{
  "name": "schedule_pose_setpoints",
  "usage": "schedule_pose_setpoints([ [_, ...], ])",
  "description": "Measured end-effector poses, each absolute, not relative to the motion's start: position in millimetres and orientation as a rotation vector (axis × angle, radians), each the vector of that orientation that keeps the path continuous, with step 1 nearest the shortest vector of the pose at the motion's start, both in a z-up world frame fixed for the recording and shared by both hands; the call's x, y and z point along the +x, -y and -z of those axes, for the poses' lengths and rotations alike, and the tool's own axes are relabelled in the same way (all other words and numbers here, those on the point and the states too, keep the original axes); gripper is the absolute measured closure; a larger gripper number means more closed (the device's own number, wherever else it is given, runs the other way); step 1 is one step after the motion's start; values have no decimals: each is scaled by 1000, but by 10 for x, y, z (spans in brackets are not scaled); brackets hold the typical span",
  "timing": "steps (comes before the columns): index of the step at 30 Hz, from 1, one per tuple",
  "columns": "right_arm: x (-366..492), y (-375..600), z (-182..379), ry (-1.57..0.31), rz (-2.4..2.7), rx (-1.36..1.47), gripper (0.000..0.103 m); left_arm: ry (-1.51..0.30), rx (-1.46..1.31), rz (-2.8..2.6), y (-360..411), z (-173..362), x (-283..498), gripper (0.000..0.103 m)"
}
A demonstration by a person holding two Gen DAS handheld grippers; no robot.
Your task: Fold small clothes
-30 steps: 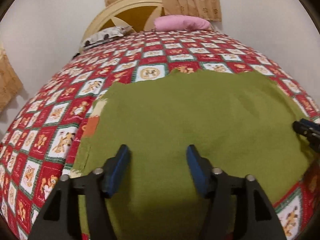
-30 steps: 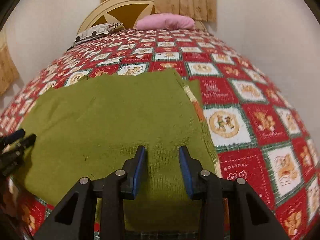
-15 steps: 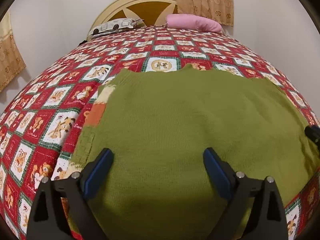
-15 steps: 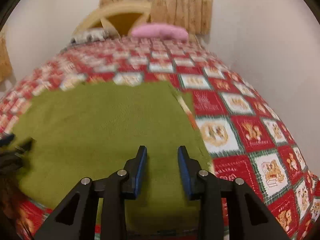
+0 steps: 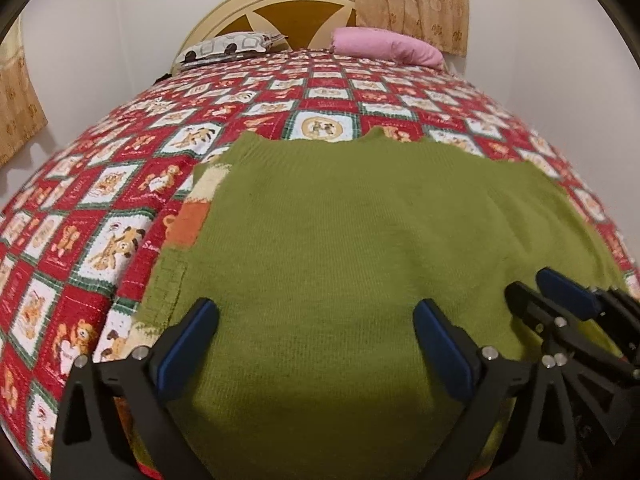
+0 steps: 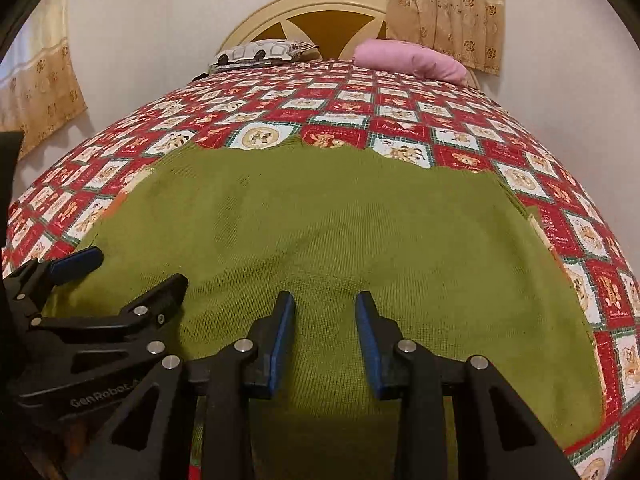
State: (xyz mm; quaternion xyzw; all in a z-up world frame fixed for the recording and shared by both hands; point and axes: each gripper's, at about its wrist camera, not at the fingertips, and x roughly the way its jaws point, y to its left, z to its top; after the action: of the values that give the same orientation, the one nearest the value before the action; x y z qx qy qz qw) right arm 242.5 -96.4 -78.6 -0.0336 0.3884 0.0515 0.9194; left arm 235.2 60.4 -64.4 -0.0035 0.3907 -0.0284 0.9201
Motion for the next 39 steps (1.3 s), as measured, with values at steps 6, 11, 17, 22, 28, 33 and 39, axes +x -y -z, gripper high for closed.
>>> schedule_pose_setpoints([
  [6,2408,1023,781,-789,-121,-32,68,-696,-316,32,-1163,512,2158,2],
  [11,2389,1037,787,-785,-129,-14,68,-769,-409,-21,-1490,615,2365,5],
  [17,2382,1072,791,-784,-144,11,66,-823,-494,100,-1527,748,2676,7],
  [22,2379,1074,794,-783,-145,14,66,-827,-423,138,-1386,735,2633,31],
  [28,2374,1071,795,-781,-146,19,65,-812,-594,139,-1666,819,2552,61],
  [33,2370,1075,796,-780,-145,22,65,-827,-565,114,-1615,774,2574,82],
  [39,2366,1077,796,-778,-144,25,65,-748,-457,128,-1367,461,2523,85],
])
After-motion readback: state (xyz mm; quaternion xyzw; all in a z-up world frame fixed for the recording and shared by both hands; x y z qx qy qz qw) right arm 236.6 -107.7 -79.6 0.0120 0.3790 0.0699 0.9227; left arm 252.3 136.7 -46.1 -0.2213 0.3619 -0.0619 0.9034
